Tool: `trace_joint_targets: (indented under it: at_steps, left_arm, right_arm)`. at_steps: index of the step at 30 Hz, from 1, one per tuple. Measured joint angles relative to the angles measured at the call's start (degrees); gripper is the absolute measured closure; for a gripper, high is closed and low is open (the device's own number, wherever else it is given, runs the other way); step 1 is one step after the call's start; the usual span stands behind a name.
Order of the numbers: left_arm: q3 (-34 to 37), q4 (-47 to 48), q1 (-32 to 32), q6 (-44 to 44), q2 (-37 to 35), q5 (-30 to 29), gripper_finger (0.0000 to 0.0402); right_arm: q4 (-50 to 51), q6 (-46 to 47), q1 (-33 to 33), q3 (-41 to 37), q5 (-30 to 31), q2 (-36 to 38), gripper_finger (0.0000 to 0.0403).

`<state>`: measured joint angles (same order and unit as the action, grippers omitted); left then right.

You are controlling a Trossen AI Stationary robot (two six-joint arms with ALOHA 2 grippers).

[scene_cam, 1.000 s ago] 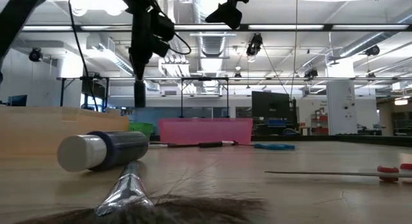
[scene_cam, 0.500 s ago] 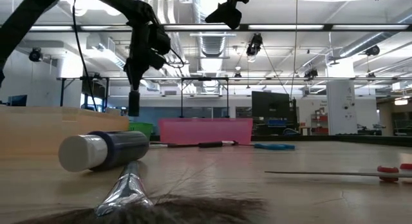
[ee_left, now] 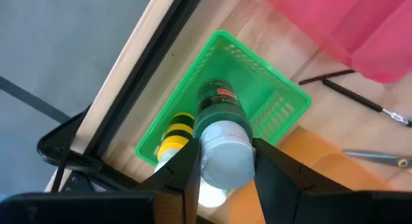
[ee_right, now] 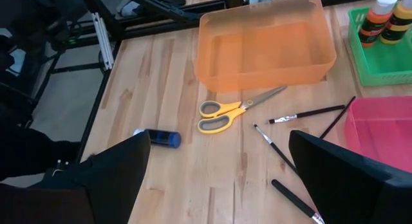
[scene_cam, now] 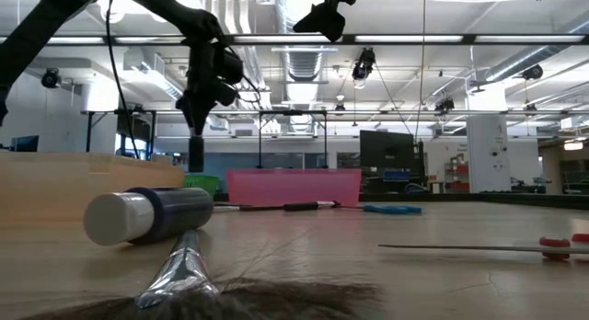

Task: Pick & Place Paint Supplies
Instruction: Put the green paint bottle into the green bin

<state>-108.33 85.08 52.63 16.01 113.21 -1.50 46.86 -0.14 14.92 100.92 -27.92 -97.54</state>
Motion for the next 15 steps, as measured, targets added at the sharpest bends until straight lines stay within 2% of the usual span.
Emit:
trace_joint_targets:
  at_steps: [7,15]
  left_arm:
    - [0.49,-0.82,0.02,-1.07,-0.09,0.23,0.0284]
    - [5.76,-3.31,0.08,-2.61,-0.55,1.14,0.0284]
  right_arm:
    - [-0.03,0.17,0.00,0.00,0.33,0.00,0.0035]
    - [-0.05,0.59,0.00,0.00,0.98,0.00,0.0035]
